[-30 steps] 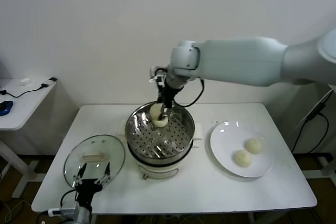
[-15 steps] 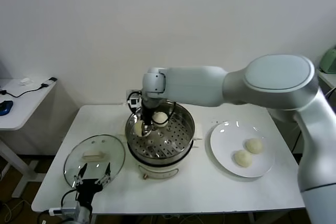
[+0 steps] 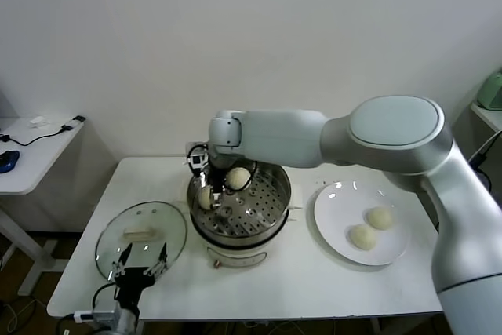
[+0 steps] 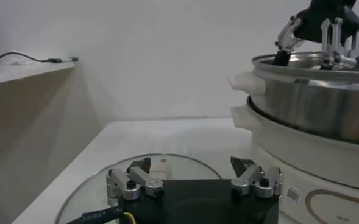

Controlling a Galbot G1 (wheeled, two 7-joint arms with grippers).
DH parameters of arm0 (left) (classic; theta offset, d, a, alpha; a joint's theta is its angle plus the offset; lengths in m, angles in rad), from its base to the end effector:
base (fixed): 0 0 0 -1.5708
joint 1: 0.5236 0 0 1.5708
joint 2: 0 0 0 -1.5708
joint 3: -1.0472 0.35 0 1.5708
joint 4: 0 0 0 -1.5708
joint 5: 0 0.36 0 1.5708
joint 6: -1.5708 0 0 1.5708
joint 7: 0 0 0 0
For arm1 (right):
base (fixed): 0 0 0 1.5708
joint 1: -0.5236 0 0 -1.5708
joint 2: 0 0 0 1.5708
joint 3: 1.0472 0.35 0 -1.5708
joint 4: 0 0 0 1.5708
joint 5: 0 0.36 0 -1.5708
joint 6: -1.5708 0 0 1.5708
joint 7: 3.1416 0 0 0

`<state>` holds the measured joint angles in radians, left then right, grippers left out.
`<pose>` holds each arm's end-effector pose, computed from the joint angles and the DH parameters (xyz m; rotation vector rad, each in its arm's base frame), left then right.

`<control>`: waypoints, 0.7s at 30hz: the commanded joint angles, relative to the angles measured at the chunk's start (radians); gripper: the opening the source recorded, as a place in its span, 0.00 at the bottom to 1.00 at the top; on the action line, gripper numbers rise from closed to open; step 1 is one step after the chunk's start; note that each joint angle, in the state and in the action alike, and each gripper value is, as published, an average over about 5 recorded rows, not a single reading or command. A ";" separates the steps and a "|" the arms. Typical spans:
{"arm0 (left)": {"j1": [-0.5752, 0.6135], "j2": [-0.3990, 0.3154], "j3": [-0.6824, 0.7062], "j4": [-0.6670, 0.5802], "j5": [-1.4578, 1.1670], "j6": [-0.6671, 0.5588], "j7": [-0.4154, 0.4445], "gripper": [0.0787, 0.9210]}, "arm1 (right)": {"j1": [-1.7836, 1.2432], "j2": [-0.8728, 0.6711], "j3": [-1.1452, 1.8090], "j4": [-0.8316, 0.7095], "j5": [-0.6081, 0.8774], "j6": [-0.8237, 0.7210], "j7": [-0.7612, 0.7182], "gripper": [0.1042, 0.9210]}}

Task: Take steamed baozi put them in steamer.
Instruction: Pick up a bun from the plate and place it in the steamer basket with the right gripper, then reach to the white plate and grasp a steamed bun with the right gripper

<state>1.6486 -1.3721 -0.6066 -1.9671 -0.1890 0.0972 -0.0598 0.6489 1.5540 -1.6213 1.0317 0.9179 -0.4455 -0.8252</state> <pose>0.1589 0.0686 -0.3534 0.0815 -2.8468 -0.0501 0.5558 0.2504 -0.0991 1.5185 -1.3503 1.3707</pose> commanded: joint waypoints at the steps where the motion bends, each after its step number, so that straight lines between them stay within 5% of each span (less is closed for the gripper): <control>1: 0.000 -0.001 0.000 0.000 0.001 0.001 0.000 0.88 | 0.179 -0.171 -0.048 0.169 -0.028 0.085 -0.097 0.88; 13: -0.003 -0.007 0.000 -0.013 0.002 0.008 0.007 0.88 | 0.503 -0.786 -0.301 0.437 -0.192 0.201 -0.235 0.88; 21: 0.000 -0.010 -0.011 -0.013 0.003 0.006 0.006 0.88 | 0.270 -1.040 -0.279 0.471 -0.439 0.210 -0.226 0.88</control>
<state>1.6514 -1.3846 -0.6192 -1.9807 -0.1861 0.1025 -0.0539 0.9910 0.8730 -1.8519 1.3969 0.7014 -0.2773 -1.0138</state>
